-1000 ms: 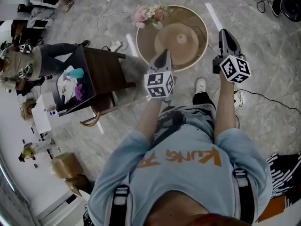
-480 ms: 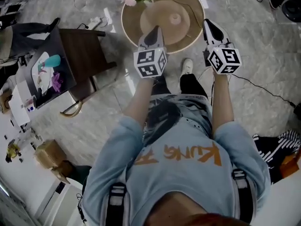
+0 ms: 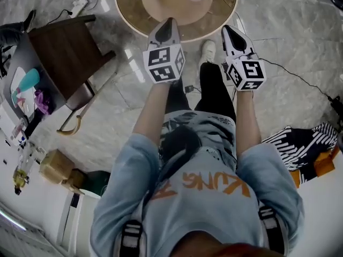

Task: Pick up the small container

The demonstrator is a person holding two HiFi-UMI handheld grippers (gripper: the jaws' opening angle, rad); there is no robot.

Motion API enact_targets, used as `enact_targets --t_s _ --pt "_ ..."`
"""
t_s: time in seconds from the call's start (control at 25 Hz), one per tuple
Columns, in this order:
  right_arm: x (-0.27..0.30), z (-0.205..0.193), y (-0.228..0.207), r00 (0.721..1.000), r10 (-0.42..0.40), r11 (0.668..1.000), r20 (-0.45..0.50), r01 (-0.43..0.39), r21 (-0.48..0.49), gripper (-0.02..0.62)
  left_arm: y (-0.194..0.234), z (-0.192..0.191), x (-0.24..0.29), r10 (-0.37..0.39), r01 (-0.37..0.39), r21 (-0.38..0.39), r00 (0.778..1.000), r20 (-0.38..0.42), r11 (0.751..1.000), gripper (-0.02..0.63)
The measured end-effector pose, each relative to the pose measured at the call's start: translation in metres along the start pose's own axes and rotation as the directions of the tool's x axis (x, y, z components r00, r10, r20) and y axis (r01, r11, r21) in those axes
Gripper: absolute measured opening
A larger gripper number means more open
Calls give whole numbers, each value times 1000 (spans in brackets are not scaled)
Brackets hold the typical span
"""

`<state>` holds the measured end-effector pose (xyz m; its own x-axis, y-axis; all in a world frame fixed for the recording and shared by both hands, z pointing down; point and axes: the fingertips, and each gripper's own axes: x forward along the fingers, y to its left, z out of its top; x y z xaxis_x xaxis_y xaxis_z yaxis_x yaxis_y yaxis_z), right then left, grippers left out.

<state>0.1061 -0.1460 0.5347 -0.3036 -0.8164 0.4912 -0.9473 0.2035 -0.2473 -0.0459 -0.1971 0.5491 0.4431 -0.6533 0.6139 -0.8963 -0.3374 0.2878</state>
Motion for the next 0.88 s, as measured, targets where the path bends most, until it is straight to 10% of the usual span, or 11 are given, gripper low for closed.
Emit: enact_targets --t_s 0.88 --pt "106 -158 -37 983 58 995 -172 -72 -72 14 45 -139 123 22 -28 -59 994 -111 998 23"
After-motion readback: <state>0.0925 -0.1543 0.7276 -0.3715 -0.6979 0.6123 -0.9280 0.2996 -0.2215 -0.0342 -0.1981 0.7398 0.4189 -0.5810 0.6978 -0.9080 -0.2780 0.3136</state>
